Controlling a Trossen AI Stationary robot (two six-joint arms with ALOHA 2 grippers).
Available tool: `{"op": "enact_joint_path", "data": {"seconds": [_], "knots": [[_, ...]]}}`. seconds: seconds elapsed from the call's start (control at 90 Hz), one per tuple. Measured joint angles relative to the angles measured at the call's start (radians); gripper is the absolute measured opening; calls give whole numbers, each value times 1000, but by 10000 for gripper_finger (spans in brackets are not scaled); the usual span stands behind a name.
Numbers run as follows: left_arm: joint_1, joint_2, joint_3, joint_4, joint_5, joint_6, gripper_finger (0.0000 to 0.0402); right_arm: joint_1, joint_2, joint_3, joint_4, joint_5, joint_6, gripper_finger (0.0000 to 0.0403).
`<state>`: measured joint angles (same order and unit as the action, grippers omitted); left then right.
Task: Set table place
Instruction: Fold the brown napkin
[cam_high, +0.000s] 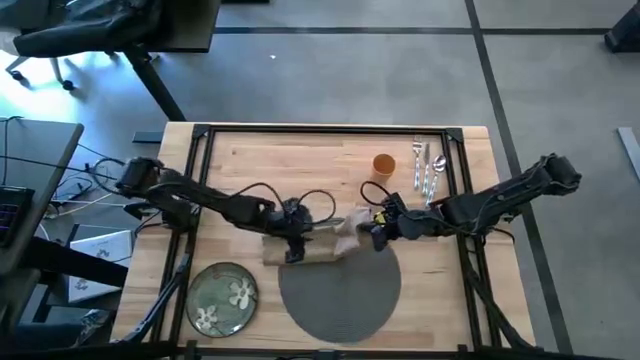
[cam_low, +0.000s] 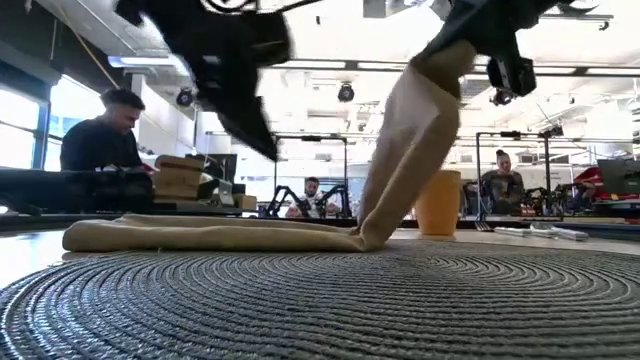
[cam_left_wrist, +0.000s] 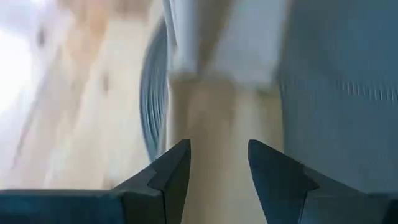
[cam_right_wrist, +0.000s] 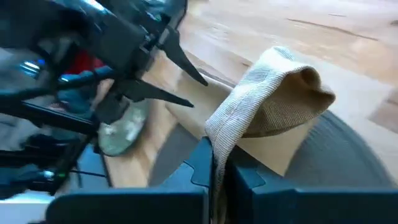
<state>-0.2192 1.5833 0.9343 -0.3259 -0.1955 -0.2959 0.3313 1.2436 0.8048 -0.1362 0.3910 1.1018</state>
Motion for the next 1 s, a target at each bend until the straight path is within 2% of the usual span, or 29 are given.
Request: {"op": "enact_joint_path", "data": {"seconds": [0.211,0.356,0.611,0.767,1.0], "knots": [[-40,42,-137,192,-18,-44,144,-30,110,0,179,-9,-11,0],[-33,87,-146,226,7,-47,144,-57,205,0,329,-28,-11,0],[-16,121,-143,257,-9,-43,144,-97,350,0,578,-59,-3,0],[-24,63,-112,155,0,-65,144,-112,420,0,721,-92,18,0],[-110,-122,-107,-140,-18,-194,144,-117,499,100,714,-134,-13,0]]}}
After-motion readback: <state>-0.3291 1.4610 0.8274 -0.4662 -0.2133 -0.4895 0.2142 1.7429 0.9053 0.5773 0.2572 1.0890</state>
